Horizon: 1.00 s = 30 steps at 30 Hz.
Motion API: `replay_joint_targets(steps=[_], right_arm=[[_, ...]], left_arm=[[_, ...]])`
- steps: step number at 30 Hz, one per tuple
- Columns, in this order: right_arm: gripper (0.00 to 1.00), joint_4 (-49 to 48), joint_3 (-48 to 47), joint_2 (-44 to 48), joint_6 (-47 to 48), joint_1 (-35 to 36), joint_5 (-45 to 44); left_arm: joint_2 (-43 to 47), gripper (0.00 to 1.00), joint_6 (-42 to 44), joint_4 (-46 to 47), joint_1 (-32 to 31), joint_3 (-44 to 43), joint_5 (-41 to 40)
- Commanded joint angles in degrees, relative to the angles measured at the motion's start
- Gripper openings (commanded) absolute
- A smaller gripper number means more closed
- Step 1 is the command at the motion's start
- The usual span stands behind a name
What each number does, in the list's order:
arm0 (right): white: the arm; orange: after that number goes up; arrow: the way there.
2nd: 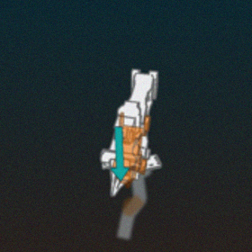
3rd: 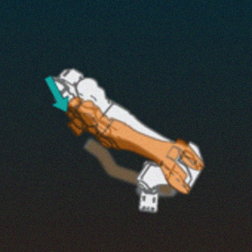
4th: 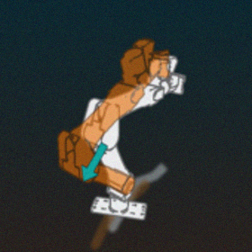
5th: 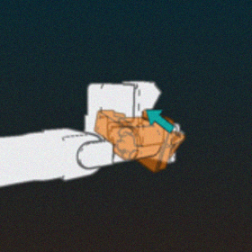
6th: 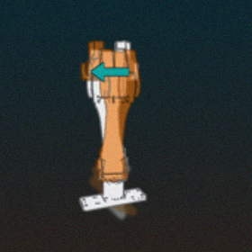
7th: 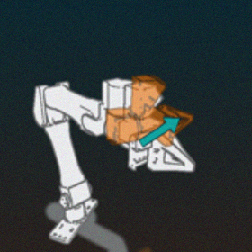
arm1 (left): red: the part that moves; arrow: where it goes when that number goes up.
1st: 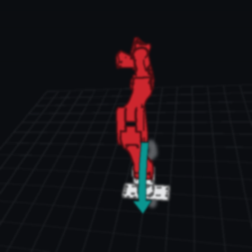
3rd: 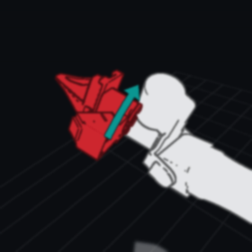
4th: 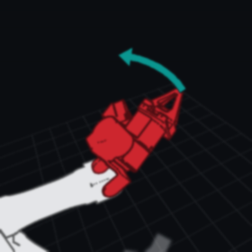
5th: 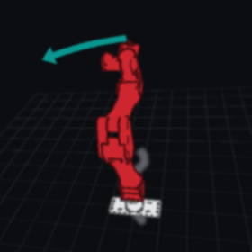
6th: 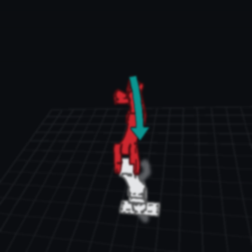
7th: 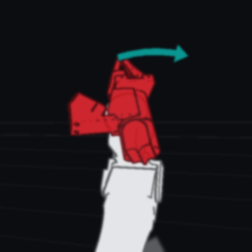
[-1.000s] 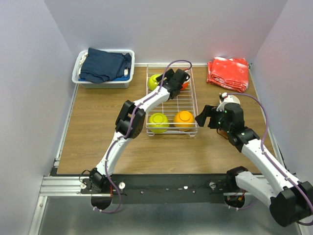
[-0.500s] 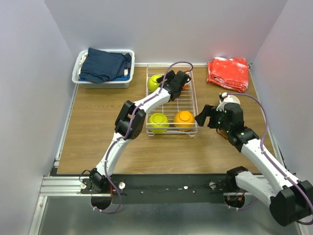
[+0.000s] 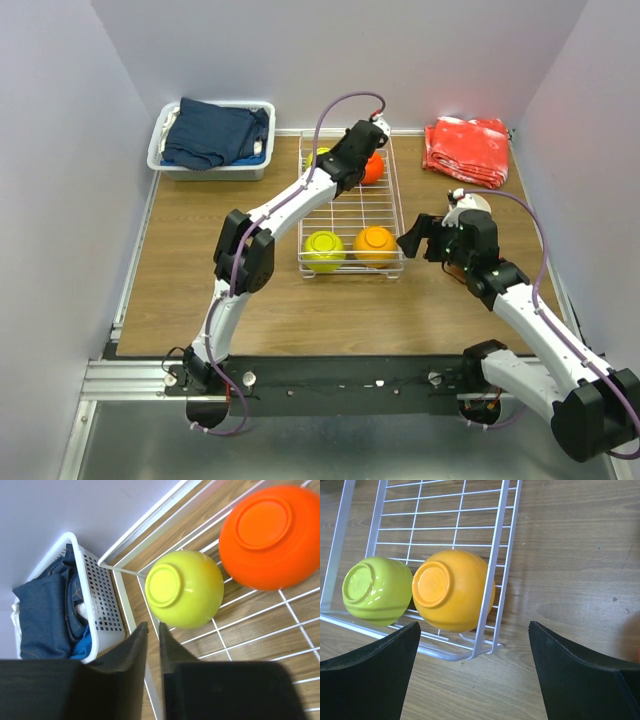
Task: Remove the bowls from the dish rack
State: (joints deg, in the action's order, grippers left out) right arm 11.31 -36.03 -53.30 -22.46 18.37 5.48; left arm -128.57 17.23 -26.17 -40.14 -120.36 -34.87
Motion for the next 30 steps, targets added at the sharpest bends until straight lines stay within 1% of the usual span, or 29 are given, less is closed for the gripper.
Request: replay_joint_targets(steps=[1, 2, 4, 7, 8, 11, 13, 18, 22, 23, 26, 28, 30], right_arm=[[0.97, -1.6, -0.3, 0.1, -0.7, 0.2, 1.5], [0.97, -1.5, -0.3, 0.3, -0.7, 0.2, 1.6], [0.97, -1.2, 0.0, 0.8, -0.7, 0.2, 1.4], [0.97, -1.0, 0.4, 1.0, -0.9, 0.2, 1.3], [0.97, -1.0, 0.4, 1.2, -0.9, 0.2, 1.5], [0.97, -0.9, 0.7, 1.2, -0.9, 0.2, 1.6], [0.97, -0.6, 0.8, 1.3, -0.9, 0.2, 1.5], [0.97, -0.2, 0.7, 0.7, -0.5, 0.2, 1.3], [0.97, -0.1, 0.5, -0.1, -0.2, 0.2, 1.5], [0.97, -0.1, 0.4, -0.2, -0.1, 0.2, 1.5], [0.97, 0.3, 0.4, -0.6, 0.2, 0.2, 1.0], [0.97, 0.7, 0.6, -0.4, 0.7, 0.1, 0.9], [0.97, 1.2, 0.6, -0.1, 0.9, 0.2, 0.5]], left_arm=[[1.0, 0.34, -2.6, 0.1, 0.0, 0.2, 0.9], [0.8, 0.40, -2.3, 0.1, 0.0, 0.3, 0.6], [0.5, 0.45, -2.1, 0.5, 0.1, 0.5, 0.2], [-0.1, 0.57, -2.6, 1.6, 0.9, 0.6, 1.2], [-0.6, 0.65, -2.0, 2.0, 1.1, 0.6, 2.2], [-2.3, 0.72, 1.6, 3.0, 2.0, 0.6, 4.0], [-3.1, 0.74, 3.3, 3.6, 2.3, 0.6, 5.8], [-5.0, 0.79, 11.8, 6.5, 2.6, 2.5, 8.6], [-6.7, 0.80, 15.3, 8.3, 2.9, 2.7, 9.2], [-7.8, 0.83, 15.5, 8.2, 3.0, 1.6, 9.4], [-9.5, 0.89, 17.7, 8.3, 3.1, 0.6, 9.8], [-10.3, 0.92, 19.7, 9.3, 3.1, 0.6, 9.3], [-11.4, 0.93, 20.8, 9.5, 3.1, 0.1, 8.9]])
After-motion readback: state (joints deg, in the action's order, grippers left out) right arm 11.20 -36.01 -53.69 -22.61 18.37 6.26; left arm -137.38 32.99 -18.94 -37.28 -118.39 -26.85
